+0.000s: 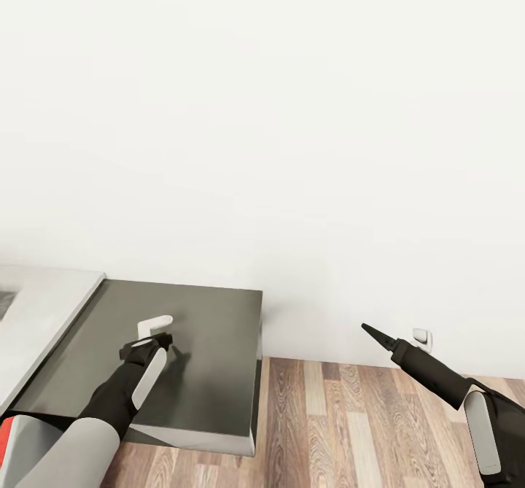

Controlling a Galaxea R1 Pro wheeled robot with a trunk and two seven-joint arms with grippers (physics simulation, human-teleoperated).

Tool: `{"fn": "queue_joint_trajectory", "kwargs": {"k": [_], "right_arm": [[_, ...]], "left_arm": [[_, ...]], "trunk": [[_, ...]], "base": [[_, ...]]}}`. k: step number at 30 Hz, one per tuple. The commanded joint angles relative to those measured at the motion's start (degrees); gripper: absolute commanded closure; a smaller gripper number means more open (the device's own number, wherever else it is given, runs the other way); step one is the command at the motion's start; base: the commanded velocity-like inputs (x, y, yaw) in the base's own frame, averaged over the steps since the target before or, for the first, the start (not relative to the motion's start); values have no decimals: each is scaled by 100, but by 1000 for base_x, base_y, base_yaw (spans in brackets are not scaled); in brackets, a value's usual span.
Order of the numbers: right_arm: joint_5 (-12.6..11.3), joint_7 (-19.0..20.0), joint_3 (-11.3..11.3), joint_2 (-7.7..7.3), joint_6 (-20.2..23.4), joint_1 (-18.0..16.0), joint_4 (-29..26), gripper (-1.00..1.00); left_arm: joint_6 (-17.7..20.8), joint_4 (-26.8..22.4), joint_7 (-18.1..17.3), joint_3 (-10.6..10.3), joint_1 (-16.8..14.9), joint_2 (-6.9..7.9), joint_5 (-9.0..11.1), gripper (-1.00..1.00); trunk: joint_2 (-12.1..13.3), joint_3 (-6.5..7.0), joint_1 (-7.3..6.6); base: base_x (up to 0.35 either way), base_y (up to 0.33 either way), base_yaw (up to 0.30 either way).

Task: Put all the toys in the child's room - the three board games (two on the bed and one on the table), the two jigsaw puzzles on the table, and the tennis ball on the table - inside the toy box on the table in the child's room.

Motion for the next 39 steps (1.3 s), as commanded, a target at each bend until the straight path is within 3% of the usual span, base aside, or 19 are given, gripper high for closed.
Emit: {"fn": "queue_joint_trajectory", "kwargs": {"k": [1,39], "right_arm": [[-16,9,-5,0,33,-5,-1,-100],[-15,-21,-5,0,33,-5,8,-100]], "left_arm": [[19,-8,54,-32,-4,9,50,-100],[19,-8,54,-32,-4,9,50,-100]], "trunk": [[-11,-10,3],[-11,-10,3]], "base": [[0,3,0],[0,12,0]]}}
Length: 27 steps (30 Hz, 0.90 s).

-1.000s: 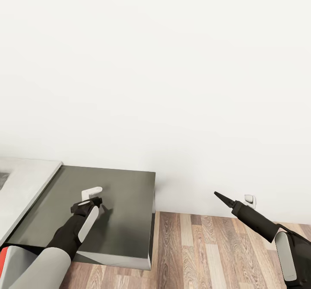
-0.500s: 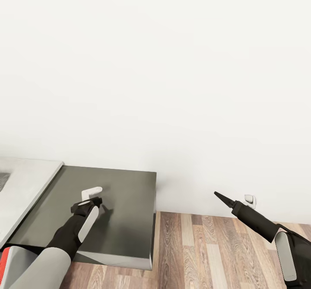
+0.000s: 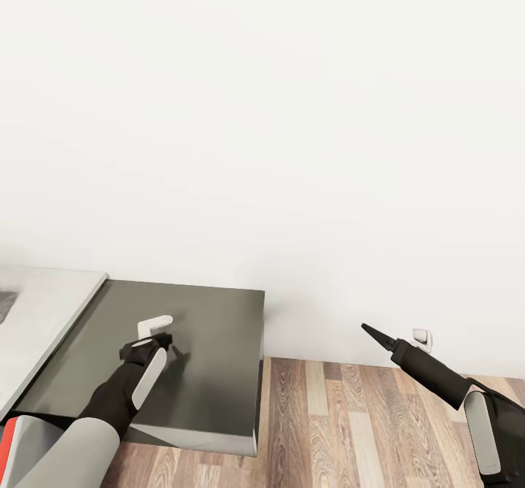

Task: Put all the toys in the child's room - the three board games (two on the bed and one on the table), the two jigsaw puzzles on the table, and the tennis ball on the table - inside the toy box on the table in the child's room.

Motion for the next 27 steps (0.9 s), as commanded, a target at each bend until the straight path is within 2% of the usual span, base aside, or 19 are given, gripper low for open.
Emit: {"fn": "queue_joint_trajectory", "kwargs": {"k": [1,27], "right_arm": [[-17,8,-5,0,33,-5,-1,-100],[-17,4,-5,0,33,-5,-1,-100]], "left_arm": [[19,-8,54,-32,-4,9,50,-100],[19,-8,54,-41,-4,8,50,-100]], "trunk": [[-11,-10,3],[-11,-10,3]], "base": [[0,0,0],[-30,20,0]]}}
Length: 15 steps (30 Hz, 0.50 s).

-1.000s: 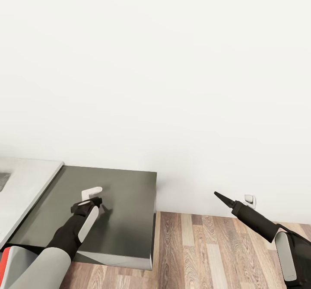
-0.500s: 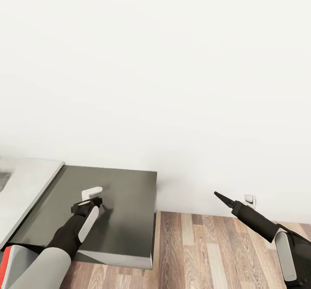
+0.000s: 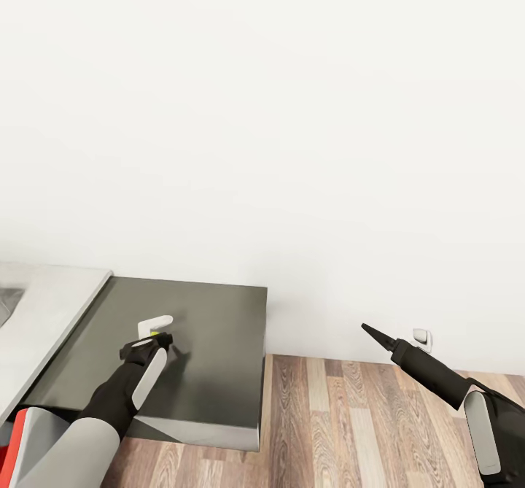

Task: Put all the toys in the child's room - the three board games (two on the bed and one on the table), the two jigsaw puzzles on the table, and the tennis ball on the table - inside the toy box on the table in the child's room.

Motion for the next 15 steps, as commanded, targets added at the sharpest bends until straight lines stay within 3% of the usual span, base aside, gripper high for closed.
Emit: {"fn": "queue_joint_trajectory", "kwargs": {"k": [1,6,7,15], "right_arm": [[-17,9,-5,0,33,-6,-1,-100],[-17,9,-5,0,33,-5,-1,-100],[-17,9,-5,0,33,-5,-1,-100],[-17,9,-5,0,33,-4,-1,-100]], "left_arm": [[19,-8,54,-32,-4,9,50,-100],[19,-8,54,-32,-4,9,50,-100],[19,-8,54,-32,-4,6,50,100],[19,-8,54,-32,-4,0,50,100]], "trunk": [[-11,-10,3],[-11,-10,3],[-11,-10,3],[-11,-10,3]], "base": [[-2,1,0],[-1,0,0],[0,0,0],[0,0,0]]}}
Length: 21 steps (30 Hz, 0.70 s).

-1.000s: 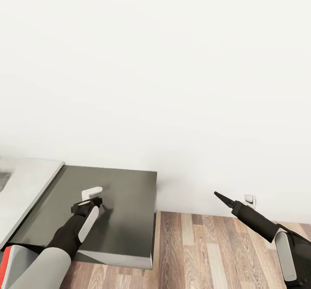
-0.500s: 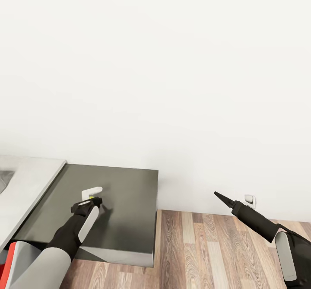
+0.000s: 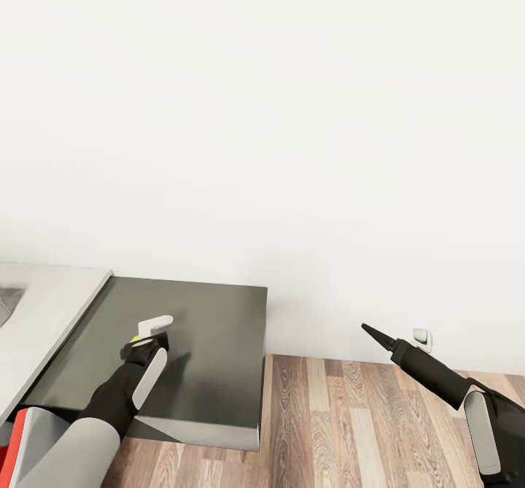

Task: Put all the toys in the child's room - the three board games (two on the bed and one on the table), the two jigsaw puzzles on the table, and the tennis ball on the table - inside the toy box on the table in the child's room.

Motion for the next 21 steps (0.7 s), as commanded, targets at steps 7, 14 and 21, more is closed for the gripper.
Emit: {"fn": "queue_joint_trajectory", "kwargs": {"k": [7,14,21], "right_arm": [[-16,9,-5,0,33,-5,-1,-100],[-16,9,-5,0,33,-4,-1,-100],[-16,9,-5,0,33,-7,-1,-100]], "left_arm": [[22,-8,52,-32,-4,8,43,100],[22,-8,52,-32,-4,5,43,100],[22,-8,52,-37,-4,8,43,100]], "trunk": [[-11,-10,3],[-11,-10,3],[-11,-10,3]], "base": [[0,0,0],[0,0,0],[0,0,0]]}}
